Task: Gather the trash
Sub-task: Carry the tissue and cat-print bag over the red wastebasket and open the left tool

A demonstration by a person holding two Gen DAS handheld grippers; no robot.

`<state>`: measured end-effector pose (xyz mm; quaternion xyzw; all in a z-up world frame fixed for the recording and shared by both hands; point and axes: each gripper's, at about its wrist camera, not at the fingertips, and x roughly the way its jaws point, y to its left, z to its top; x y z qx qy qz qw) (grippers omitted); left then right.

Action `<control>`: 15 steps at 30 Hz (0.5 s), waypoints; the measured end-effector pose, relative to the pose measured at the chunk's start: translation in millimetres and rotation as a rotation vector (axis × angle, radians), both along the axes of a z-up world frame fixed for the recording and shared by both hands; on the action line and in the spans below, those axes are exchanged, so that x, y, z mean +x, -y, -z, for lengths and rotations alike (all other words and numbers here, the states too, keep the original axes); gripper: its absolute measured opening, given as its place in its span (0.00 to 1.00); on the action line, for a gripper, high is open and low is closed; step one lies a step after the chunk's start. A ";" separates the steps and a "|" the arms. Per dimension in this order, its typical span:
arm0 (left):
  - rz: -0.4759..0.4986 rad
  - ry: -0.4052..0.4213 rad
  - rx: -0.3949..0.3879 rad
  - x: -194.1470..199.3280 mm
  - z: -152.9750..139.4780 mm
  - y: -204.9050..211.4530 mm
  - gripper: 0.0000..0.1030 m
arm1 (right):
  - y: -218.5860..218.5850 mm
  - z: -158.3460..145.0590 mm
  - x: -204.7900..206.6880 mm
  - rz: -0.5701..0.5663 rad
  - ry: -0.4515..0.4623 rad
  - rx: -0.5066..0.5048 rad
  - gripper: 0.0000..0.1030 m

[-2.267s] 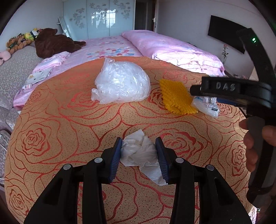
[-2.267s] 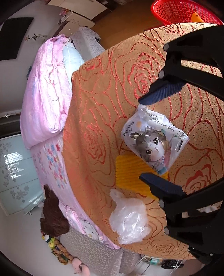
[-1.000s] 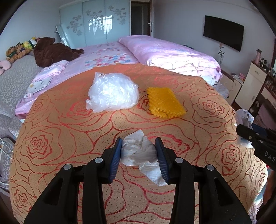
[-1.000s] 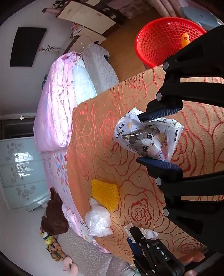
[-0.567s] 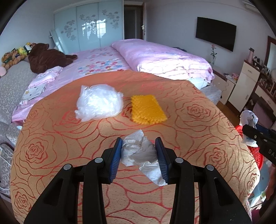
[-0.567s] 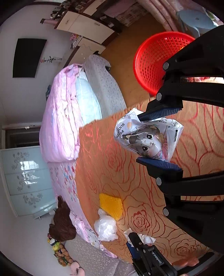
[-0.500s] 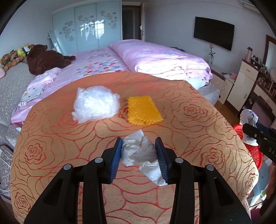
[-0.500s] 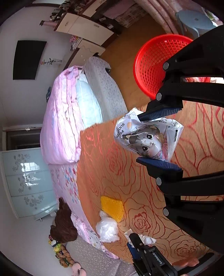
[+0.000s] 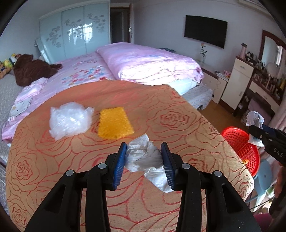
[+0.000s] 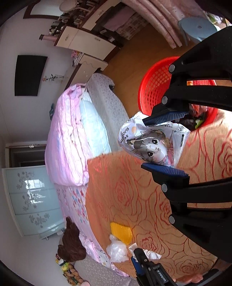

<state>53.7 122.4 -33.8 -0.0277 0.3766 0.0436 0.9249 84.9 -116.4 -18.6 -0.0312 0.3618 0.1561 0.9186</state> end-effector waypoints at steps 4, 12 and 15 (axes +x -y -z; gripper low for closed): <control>0.046 0.005 0.008 9.0 -4.8 18.8 0.37 | 17.3 -1.2 1.6 0.032 0.007 -0.002 0.41; 0.162 0.016 0.024 31.8 -11.8 71.7 0.37 | 48.1 -2.5 3.7 0.092 0.013 -0.009 0.41; 0.207 0.019 0.025 38.6 -12.2 91.7 0.37 | 62.2 -0.9 4.7 0.128 0.006 0.000 0.41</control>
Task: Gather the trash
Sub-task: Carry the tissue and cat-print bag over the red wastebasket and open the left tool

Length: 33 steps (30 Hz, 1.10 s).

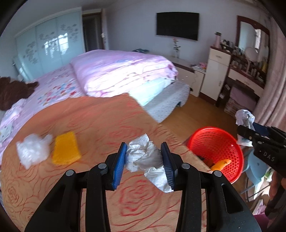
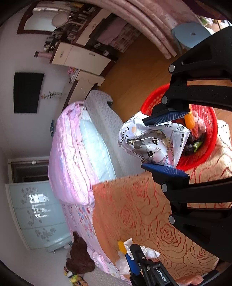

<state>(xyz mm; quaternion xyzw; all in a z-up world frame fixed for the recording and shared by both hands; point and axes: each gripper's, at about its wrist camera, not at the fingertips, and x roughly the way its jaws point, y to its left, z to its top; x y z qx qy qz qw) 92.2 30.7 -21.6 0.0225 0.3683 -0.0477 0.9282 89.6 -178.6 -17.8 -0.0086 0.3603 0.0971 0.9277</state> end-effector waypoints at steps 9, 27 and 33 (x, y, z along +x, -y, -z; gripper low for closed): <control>0.086 -0.011 -0.019 16.4 0.9 39.7 0.37 | 27.0 3.1 8.8 0.066 -0.010 0.054 0.41; 0.199 -0.085 -0.047 34.6 24.9 95.2 0.37 | 63.9 15.2 19.3 0.155 -0.041 0.092 0.41; 0.230 -0.111 -0.048 41.4 36.1 108.0 0.37 | 74.7 23.2 24.3 0.179 -0.065 0.095 0.41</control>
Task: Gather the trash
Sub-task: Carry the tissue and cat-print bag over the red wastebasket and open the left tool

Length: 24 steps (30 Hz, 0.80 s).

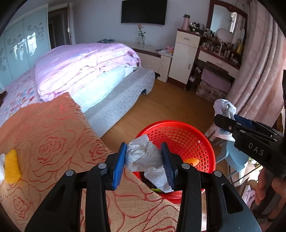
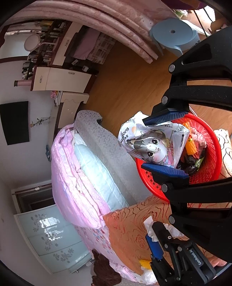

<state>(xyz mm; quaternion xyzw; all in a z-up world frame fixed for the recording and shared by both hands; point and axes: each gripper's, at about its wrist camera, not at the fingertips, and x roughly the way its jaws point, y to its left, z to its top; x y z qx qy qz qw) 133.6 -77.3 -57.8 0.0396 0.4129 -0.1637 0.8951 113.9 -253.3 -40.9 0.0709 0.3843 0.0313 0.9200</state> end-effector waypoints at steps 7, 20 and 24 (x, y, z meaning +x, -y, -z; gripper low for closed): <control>0.034 -0.028 0.001 2.4 12.3 9.8 0.37 | 6.5 7.5 3.9 0.018 -0.022 0.005 0.41; 0.088 -0.089 -0.011 4.7 32.1 22.5 0.56 | 7.8 17.0 10.3 0.022 -0.054 0.009 0.41; 0.065 -0.089 -0.019 6.2 31.9 16.0 0.62 | 4.8 21.7 11.5 0.013 -0.069 0.001 0.41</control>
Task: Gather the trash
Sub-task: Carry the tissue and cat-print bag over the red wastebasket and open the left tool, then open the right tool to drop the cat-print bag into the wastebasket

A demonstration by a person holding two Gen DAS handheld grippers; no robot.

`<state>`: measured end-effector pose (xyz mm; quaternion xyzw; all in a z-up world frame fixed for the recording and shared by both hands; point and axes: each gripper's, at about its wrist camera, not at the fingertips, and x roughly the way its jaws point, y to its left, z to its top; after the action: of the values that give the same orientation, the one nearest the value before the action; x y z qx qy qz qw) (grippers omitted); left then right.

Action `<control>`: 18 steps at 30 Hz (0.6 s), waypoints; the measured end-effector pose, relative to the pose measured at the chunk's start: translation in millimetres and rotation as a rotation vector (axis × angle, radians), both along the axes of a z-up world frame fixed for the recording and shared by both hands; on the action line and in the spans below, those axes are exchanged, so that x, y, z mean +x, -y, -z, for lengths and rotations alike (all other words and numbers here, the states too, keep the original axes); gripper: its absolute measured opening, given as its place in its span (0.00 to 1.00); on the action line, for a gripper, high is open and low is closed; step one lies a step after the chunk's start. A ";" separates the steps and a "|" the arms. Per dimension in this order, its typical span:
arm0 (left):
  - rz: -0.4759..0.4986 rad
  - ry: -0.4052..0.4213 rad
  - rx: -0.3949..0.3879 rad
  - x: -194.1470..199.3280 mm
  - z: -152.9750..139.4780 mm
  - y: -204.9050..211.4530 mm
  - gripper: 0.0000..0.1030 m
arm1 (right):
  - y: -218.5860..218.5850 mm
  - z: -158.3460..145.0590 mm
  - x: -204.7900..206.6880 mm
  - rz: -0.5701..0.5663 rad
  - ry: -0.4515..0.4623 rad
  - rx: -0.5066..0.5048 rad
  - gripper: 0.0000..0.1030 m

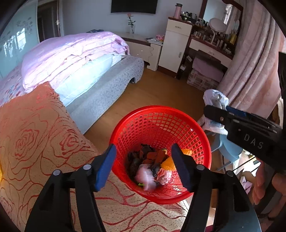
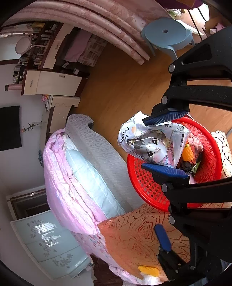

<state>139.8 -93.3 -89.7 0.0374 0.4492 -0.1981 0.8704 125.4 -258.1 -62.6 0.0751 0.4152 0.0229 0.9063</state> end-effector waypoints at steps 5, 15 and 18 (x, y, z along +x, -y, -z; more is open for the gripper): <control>-0.043 0.008 0.003 0.1 -2.3 -13.1 0.63 | -5.1 8.1 2.0 -0.016 -0.028 -0.004 0.43; -0.083 0.035 0.026 2.2 -7.1 -24.3 0.64 | -6.8 14.2 2.7 -0.011 -0.040 0.003 0.64; -0.087 0.047 0.031 1.2 -10.4 -26.0 0.64 | -7.0 13.0 1.8 -0.009 -0.034 0.002 0.64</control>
<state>141.0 -67.3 -79.3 0.0361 0.4329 -0.1518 0.8878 127.2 -251.2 -75.6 0.0744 0.4308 0.0259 0.8990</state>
